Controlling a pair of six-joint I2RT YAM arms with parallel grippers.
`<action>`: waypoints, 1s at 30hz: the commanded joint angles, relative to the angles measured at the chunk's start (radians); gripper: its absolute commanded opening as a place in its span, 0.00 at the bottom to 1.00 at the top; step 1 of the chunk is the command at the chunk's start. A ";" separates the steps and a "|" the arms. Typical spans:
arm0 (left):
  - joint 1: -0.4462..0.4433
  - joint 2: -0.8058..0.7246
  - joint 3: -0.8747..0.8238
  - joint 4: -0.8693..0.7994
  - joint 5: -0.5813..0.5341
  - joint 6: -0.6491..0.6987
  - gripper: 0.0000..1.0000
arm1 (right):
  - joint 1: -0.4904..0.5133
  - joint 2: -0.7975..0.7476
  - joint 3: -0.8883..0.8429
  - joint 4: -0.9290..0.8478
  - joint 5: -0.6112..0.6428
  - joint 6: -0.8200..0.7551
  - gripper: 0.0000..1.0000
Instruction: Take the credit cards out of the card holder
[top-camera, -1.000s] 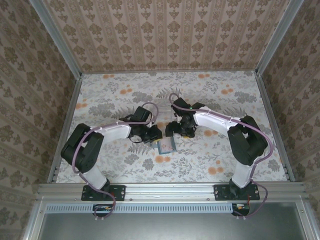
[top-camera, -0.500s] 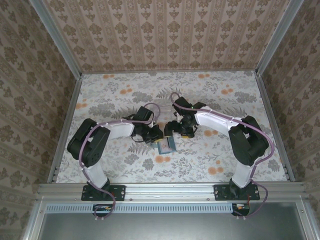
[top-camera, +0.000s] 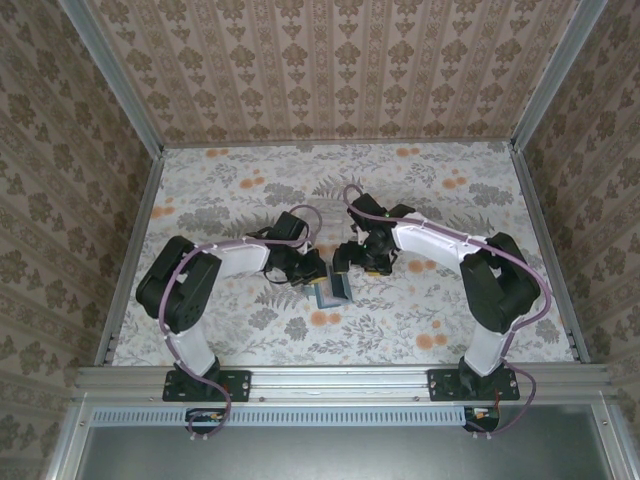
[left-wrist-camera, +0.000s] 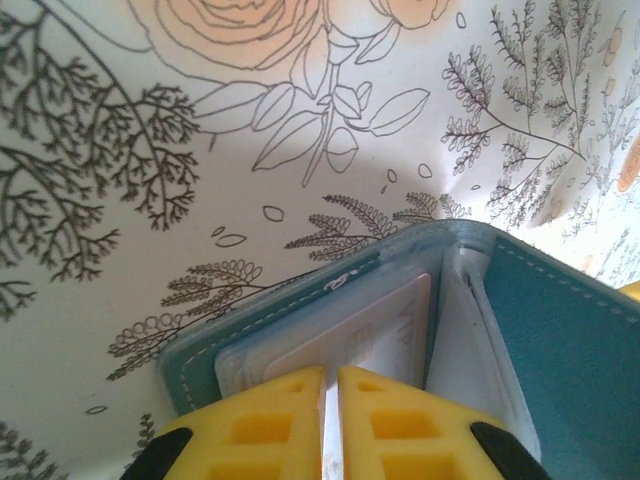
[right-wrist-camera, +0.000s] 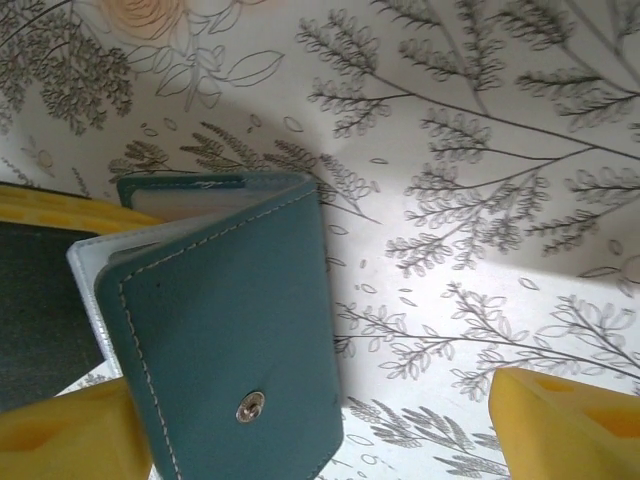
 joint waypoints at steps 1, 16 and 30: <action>0.004 -0.051 0.019 -0.106 -0.055 0.048 0.15 | -0.015 -0.049 -0.018 -0.061 0.062 -0.031 0.84; -0.013 -0.147 0.083 -0.271 -0.168 0.097 0.18 | -0.037 -0.052 -0.080 0.023 -0.033 -0.005 0.24; -0.066 -0.075 0.102 -0.272 -0.208 0.093 0.18 | -0.040 -0.053 -0.197 0.335 -0.187 0.222 0.10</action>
